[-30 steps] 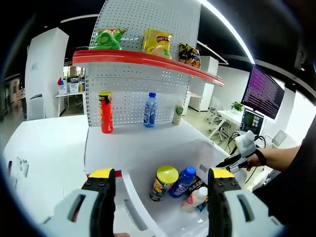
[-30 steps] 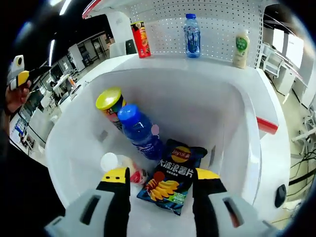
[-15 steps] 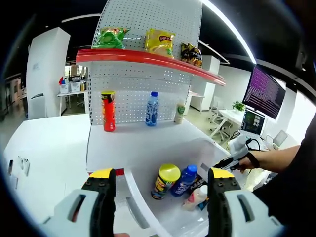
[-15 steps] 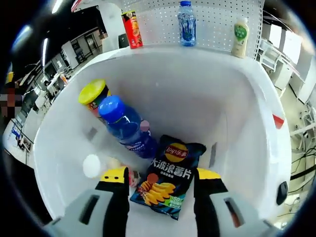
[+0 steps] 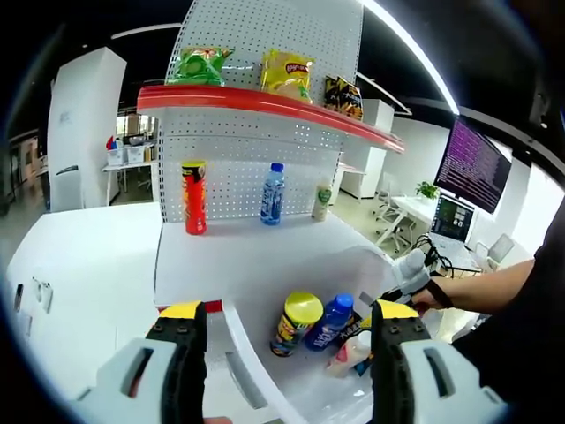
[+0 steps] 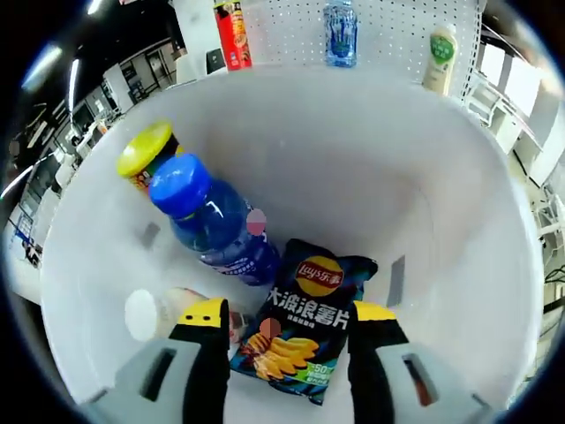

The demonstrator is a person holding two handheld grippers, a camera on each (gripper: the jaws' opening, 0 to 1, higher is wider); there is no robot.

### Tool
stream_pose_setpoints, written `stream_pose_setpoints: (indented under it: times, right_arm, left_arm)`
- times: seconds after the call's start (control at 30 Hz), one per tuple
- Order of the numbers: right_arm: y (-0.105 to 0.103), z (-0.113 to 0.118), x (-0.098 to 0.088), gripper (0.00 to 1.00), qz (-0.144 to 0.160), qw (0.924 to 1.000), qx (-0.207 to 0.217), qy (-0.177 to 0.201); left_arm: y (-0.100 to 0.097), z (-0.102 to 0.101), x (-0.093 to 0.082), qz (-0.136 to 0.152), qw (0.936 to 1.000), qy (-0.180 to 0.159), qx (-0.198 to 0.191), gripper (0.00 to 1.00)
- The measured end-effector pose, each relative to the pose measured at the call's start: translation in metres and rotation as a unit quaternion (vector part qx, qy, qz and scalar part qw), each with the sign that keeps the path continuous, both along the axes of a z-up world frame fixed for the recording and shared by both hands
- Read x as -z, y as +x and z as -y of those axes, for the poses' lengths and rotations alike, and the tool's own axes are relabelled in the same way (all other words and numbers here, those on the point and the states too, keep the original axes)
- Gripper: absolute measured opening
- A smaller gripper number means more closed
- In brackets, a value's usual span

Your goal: Place the items from the shopping basket onto the snack and drink counter

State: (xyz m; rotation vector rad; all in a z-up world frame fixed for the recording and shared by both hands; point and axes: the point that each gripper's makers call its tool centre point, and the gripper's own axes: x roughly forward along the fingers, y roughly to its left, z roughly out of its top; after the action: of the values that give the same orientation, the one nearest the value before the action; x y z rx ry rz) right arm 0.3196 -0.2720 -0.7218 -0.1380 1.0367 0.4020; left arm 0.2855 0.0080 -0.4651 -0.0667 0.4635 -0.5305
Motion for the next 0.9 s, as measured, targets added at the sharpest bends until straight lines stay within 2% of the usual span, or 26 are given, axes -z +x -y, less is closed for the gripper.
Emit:
stream_pose_setpoints:
  times: [0.4, 0.7, 0.9]
  right_arm:
    - [0.004, 0.007, 0.021, 0.51, -0.011, 0.9996, 0.024, -0.012]
    - [0.0, 0.012, 0.049, 0.53, -0.046, 0.9966, 0.066, -0.016]
    - [0.003, 0.013, 0.058, 0.53, -0.061, 0.9945, 0.085, -0.006]
  left_arm:
    - [0.002, -0.003, 0.001, 0.0, 1.0, 0.0, -0.003, 0.75]
    - [0.003, 0.003, 0.004, -0.003, 1.0, 0.002, 0.006, 0.75]
    - [0.003, 0.003, 0.002, -0.002, 1.0, 0.001, 0.006, 0.75]
